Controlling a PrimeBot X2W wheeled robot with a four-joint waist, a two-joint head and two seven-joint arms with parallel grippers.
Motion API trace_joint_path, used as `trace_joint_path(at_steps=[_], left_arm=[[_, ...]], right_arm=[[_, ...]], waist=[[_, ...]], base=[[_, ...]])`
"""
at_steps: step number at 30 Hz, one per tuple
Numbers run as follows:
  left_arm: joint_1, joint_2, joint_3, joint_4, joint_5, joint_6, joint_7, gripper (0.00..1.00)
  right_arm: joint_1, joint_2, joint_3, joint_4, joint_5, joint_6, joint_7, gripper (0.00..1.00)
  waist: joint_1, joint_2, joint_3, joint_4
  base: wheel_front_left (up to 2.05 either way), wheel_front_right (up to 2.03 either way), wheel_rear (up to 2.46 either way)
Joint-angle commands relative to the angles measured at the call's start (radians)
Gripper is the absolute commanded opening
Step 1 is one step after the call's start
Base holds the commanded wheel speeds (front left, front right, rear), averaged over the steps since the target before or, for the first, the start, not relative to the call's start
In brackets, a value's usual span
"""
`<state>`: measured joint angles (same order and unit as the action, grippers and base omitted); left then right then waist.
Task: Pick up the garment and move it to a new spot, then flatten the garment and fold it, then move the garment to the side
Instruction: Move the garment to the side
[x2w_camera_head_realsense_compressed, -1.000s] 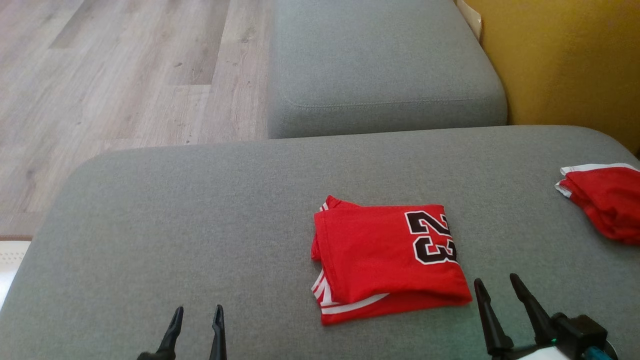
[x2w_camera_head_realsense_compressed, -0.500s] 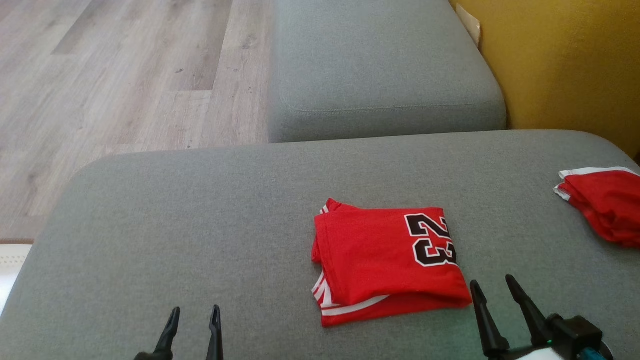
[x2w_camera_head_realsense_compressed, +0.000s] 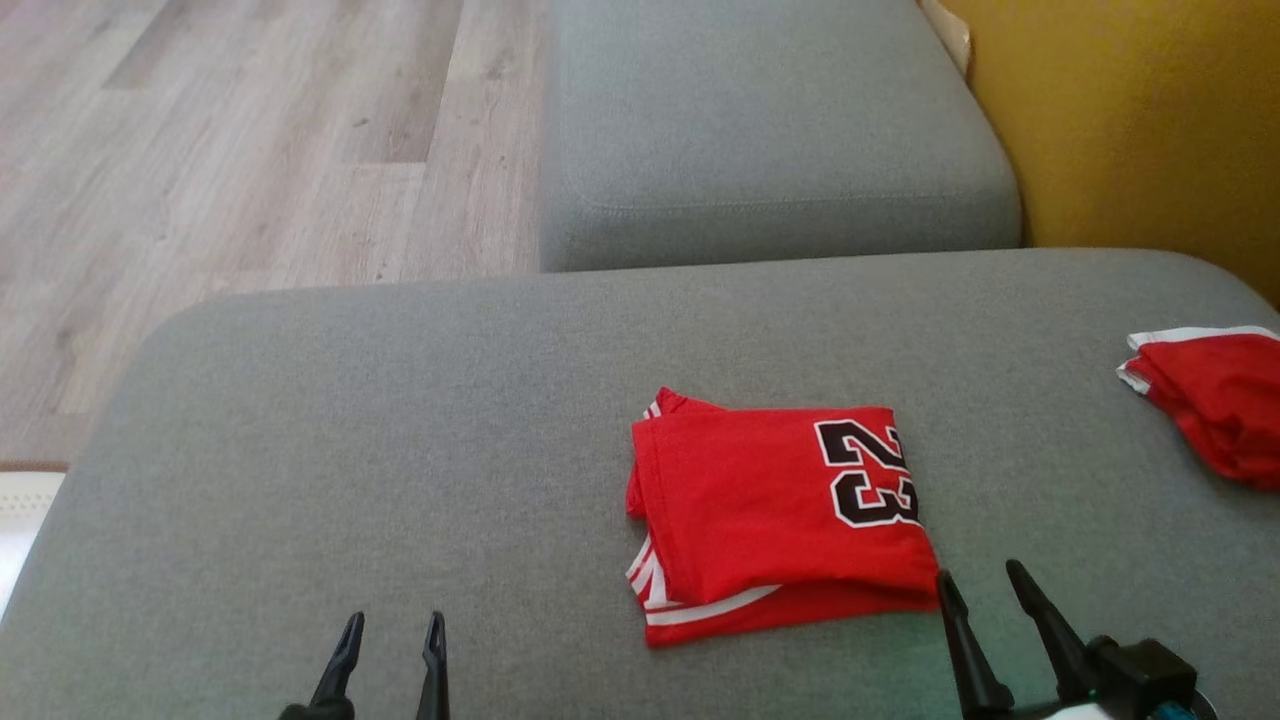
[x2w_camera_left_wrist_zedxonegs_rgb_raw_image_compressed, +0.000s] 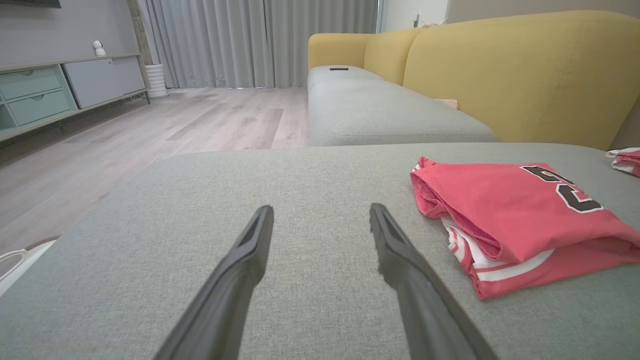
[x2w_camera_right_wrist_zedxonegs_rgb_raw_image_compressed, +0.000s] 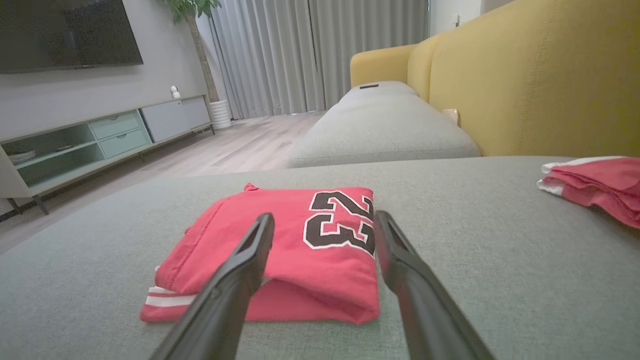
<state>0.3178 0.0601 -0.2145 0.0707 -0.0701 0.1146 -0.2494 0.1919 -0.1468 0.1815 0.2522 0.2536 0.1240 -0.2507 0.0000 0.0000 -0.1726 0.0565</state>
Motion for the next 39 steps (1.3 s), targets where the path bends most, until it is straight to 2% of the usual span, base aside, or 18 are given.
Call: trace_joint_path(at_steps=[1,8,12,23,32,33,34,35,39], left_arm=[[-0.055,-0.010,0.032,-0.027,0.010,0.000,-0.012,1.00],[-0.081,-0.010,0.001,-0.017,0.011,-0.007,-0.012,1.00],[-0.097,-0.010,-0.022,-0.011,0.007,-0.008,-0.012,1.00],[-0.153,-0.010,-0.072,-0.003,-0.005,-0.001,-0.012,1.00],[-0.208,-0.010,-0.096,-0.004,-0.011,0.011,-0.012,1.00],[-0.211,-0.010,-0.096,-0.004,-0.011,0.012,-0.012,1.00],[-0.214,-0.010,-0.097,-0.003,-0.011,0.014,-0.012,1.00],[-0.216,-0.010,-0.097,-0.004,-0.012,0.015,-0.012,1.00],[-0.228,-0.010,-0.100,-0.011,-0.014,0.020,-0.012,1.00]], right_arm=[[-0.053,-0.018,0.018,-0.021,-0.009,0.007,-0.011,1.00],[-0.155,-0.039,-0.015,0.083,0.003,0.007,-0.011,1.00],[-0.252,-0.072,0.015,0.181,0.077,0.007,-0.001,1.00],[-0.489,-0.173,0.139,0.406,0.336,0.007,0.249,1.00],[-0.583,-0.186,0.244,0.521,0.452,0.007,0.348,1.00],[-0.587,-0.183,0.263,0.525,0.466,0.007,0.361,0.68],[-0.589,-0.181,0.281,0.527,0.482,0.007,0.377,0.45],[-0.591,-0.182,0.302,0.526,0.497,0.007,0.396,0.02],[-0.617,-0.218,0.336,0.530,0.520,0.007,0.399,0.00]], waist=[[0.0000,0.0000,0.009,0.002],[0.0000,0.0000,0.071,0.022],[0.0000,0.0000,0.112,0.035],[0.0000,0.0000,0.205,0.071],[0.0000,0.0000,0.270,0.081],[0.0000,0.0000,0.273,0.079],[0.0000,0.0000,0.276,0.077],[0.0000,0.0000,0.280,0.074],[0.0000,0.0000,0.294,0.055]], base=[[0.00,0.00,0.00],[0.00,0.00,0.00],[0.00,0.00,0.00],[0.00,0.00,0.00],[0.00,0.00,0.00],[0.00,0.00,0.00],[0.00,0.00,0.00],[0.00,0.00,0.00],[0.00,0.00,0.00]])
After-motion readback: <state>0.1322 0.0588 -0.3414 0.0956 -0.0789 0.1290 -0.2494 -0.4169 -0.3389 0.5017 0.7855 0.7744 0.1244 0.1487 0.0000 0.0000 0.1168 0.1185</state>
